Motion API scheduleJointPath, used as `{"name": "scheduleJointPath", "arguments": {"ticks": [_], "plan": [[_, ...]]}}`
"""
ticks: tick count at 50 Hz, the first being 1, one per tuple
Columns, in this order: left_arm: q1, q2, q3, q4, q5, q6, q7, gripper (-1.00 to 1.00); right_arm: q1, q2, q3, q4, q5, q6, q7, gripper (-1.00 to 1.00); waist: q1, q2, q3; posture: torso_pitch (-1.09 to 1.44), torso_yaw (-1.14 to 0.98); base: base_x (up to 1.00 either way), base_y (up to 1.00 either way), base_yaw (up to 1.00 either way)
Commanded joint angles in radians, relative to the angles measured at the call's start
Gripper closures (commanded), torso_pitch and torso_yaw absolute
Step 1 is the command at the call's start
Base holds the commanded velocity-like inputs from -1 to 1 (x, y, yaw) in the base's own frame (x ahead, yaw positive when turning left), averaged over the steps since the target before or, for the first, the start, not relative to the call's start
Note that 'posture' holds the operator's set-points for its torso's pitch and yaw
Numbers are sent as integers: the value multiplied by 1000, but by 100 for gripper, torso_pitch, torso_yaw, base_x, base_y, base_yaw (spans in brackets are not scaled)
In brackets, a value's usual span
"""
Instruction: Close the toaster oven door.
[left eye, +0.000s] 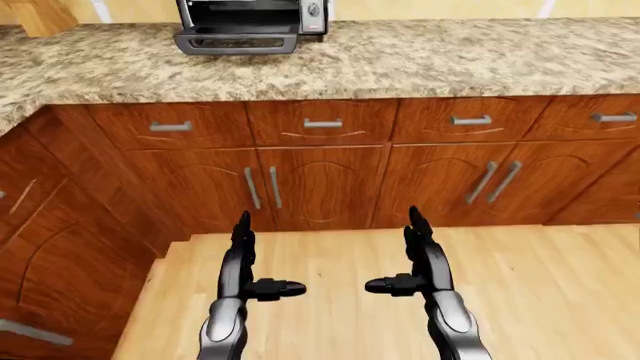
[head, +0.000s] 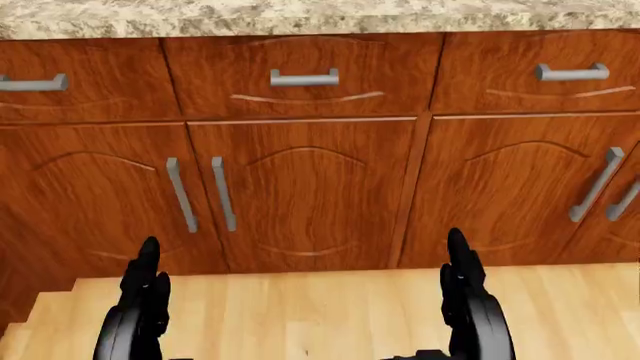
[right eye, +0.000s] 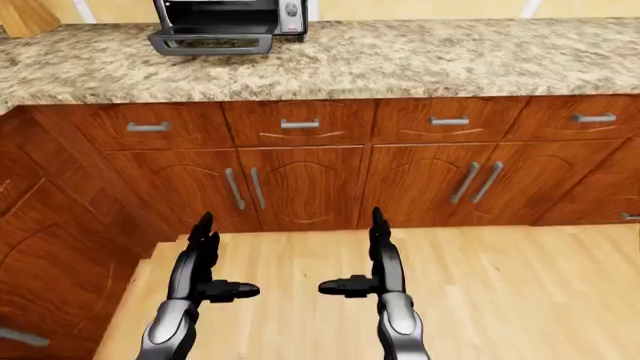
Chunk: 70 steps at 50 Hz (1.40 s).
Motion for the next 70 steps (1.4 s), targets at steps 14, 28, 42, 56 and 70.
{"name": "scheduleJointPath", "arguments": {"ticks": [14,28,42,56,70], "plan": [[-101,240,448,-403,-202,139,-116,-100,-63,-36,-56,-551,5,261,59,-100,5,11,-65,0,0,0,0,0],[-170,323,511,-450,-276,249,-92,-100,-167,-82,-132,-663,60,407,53,-100,3,17,-74,0,0,0,0,0],[-232,420,574,-469,-353,344,-55,-100,-292,-163,-211,-739,135,554,26,-100,3,22,-64,0,0,0,0,0],[-262,475,598,-495,-390,398,-29,-100,-334,-206,-233,-783,169,612,14,-100,4,21,-57,0,0,0,0,0],[-261,479,601,-520,-389,415,-33,-100,-328,-201,-231,-794,173,613,16,-100,4,21,-57,0,0,0,0,0]]}}
